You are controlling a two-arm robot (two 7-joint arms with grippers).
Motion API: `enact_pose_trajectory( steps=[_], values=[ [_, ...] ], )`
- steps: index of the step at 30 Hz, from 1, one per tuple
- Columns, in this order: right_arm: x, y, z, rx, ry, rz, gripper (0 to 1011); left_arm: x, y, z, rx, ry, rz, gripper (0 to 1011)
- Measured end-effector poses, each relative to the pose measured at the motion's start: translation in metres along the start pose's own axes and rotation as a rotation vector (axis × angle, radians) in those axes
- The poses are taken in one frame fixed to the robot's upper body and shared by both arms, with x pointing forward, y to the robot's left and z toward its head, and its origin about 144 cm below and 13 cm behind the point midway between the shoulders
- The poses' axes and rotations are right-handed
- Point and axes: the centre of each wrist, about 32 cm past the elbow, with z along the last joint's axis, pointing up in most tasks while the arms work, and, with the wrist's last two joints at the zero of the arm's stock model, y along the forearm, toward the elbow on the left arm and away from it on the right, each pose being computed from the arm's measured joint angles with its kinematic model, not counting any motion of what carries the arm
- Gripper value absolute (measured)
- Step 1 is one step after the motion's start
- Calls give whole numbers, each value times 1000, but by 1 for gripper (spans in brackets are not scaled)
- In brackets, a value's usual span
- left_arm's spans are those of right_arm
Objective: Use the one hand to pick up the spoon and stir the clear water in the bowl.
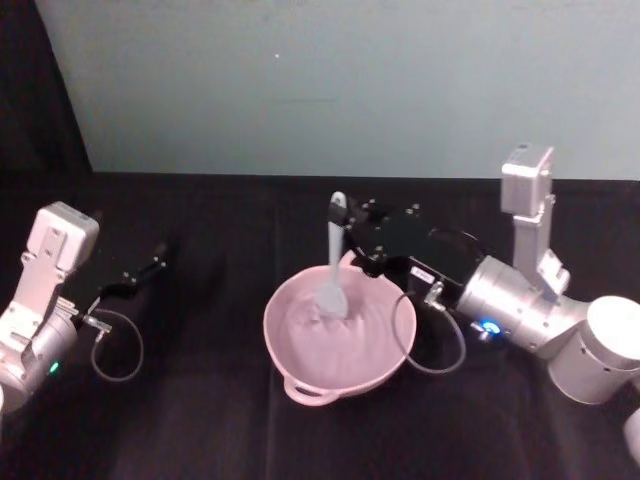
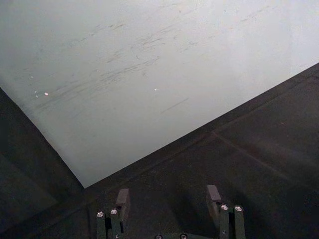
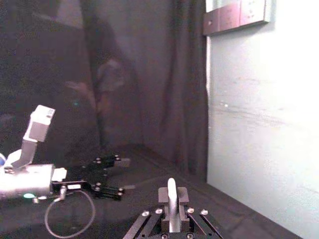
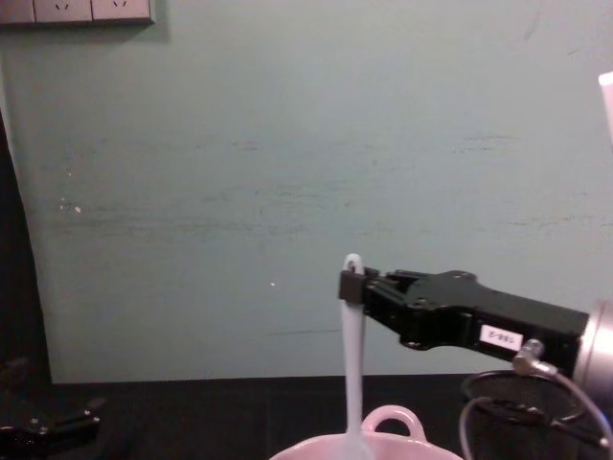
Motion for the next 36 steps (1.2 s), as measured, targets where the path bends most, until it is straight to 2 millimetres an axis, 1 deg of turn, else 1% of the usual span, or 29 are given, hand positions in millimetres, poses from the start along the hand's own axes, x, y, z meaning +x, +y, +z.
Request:
enact_pose_trajectory(
  steps=[7, 14, 24, 30, 36],
  values=[
    [4, -16, 7, -3, -36, -29, 111, 0, 0, 0, 0, 0, 0, 1005],
    [-4, -24, 11, -13, -41, 0, 111, 0, 0, 0, 0, 0, 0, 1005],
    [-27, -18, 15, -12, -18, 97, 111, 0, 0, 0, 0, 0, 0, 1005],
    [-32, -11, 12, -3, 0, 112, 111, 0, 0, 0, 0, 0, 0, 1005],
    [-29, -2, 6, 23, 30, 102, 111, 0, 0, 0, 0, 0, 0, 1005]
  ],
)
